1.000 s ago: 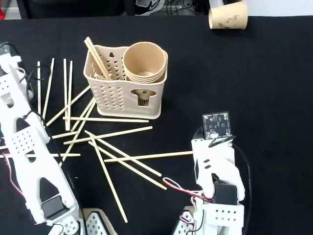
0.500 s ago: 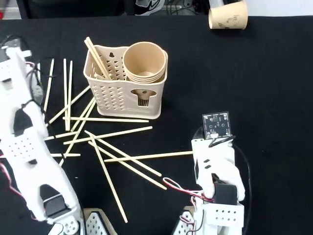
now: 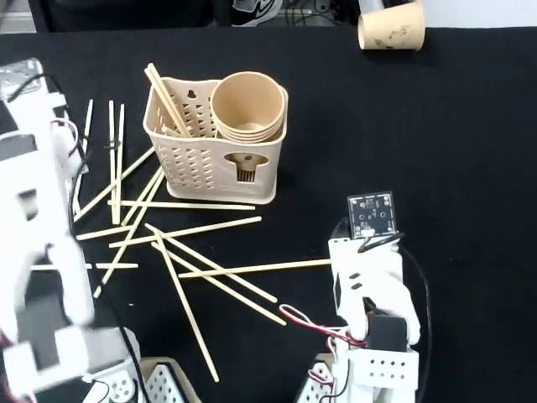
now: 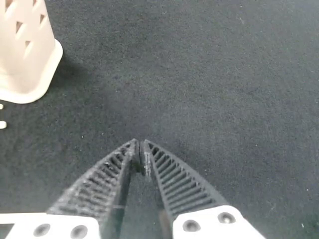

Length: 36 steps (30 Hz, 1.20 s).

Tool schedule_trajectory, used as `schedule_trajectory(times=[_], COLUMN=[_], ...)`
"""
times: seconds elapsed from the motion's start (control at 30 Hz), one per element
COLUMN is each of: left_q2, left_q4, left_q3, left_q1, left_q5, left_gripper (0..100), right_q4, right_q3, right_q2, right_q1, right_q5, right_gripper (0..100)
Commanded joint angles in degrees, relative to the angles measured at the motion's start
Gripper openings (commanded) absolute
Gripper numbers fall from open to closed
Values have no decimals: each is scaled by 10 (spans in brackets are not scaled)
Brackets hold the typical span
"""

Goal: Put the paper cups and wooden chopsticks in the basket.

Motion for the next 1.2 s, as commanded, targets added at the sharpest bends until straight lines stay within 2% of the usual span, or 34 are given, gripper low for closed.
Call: schedule_trajectory(times=[0.0, 0.17, 0.3, 0.4, 0.5, 0.7, 0.77, 1.0, 1.17], left_q2=[-204, -386, -507, -572, -613, -623, -606, -498, -440], left_q4=[-112, -217, -362, -474, -533, -547, -546, -550, -559], left_q3=[140, 266, 339, 364, 364, 368, 371, 406, 403], left_q1=[17, 70, 106, 125, 160, 311, 338, 335, 336], left_q5=[4, 4, 4, 4, 5, 43, 47, 113, 121], left_gripper=[27, 27, 29, 29, 29, 29, 29, 29, 30], right_q4=[-7, -6, -5, -5, -5, -5, -5, -5, -5], right_q3=[-2, -2, -2, -2, -2, -2, -2, -2, -2], right_q2=[-41, -40, -40, -39, -39, -39, -39, -39, -39], right_q1=[4, 4, 4, 4, 4, 4, 7, 7, 7], right_q5=[6, 6, 6, 6, 6, 6, 6, 6, 6], right_gripper=[16, 16, 16, 16, 16, 16, 16, 16, 16])
